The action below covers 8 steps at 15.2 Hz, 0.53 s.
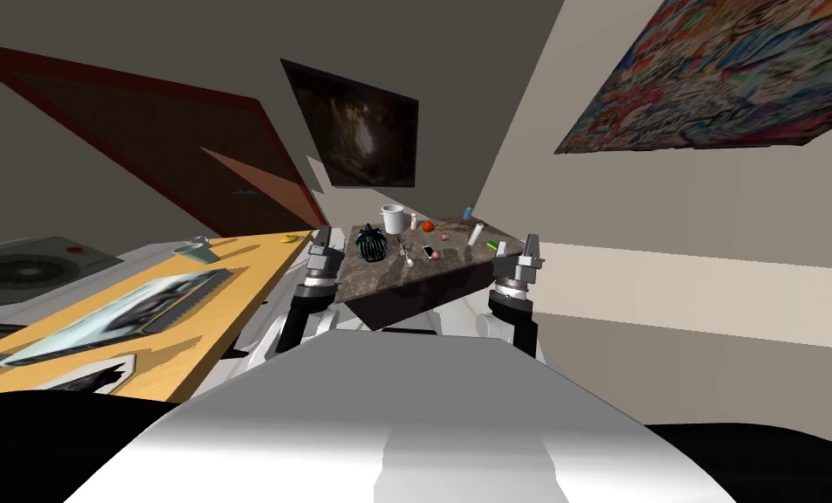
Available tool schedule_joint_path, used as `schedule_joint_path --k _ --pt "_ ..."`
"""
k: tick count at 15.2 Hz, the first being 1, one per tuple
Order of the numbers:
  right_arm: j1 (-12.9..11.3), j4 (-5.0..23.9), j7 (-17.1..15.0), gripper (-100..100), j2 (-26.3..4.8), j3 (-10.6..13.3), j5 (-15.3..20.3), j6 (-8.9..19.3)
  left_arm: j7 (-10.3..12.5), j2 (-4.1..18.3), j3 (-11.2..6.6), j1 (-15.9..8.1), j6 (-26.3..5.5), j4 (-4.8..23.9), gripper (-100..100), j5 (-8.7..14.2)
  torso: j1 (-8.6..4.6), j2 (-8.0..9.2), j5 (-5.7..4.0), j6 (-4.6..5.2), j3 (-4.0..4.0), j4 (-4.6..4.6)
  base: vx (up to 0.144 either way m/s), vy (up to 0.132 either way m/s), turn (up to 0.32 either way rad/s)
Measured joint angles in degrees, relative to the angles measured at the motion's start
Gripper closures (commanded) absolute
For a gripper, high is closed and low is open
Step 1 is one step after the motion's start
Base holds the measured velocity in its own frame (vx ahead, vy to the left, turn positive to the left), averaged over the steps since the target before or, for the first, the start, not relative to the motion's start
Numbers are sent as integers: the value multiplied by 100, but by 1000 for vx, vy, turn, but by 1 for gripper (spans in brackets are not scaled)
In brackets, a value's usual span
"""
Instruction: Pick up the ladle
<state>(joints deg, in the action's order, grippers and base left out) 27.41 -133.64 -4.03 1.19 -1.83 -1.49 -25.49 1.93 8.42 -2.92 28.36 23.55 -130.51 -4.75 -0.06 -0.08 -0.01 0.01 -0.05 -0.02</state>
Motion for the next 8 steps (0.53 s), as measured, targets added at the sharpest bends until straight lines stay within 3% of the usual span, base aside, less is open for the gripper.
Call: schedule_joint_path --k 8 --pt "0 0 0 0 0 0 0 0 -467 885 -39 -384 506 595 -100 -836 -7 -3 -2 1 -2 -1 19 -32 -108"
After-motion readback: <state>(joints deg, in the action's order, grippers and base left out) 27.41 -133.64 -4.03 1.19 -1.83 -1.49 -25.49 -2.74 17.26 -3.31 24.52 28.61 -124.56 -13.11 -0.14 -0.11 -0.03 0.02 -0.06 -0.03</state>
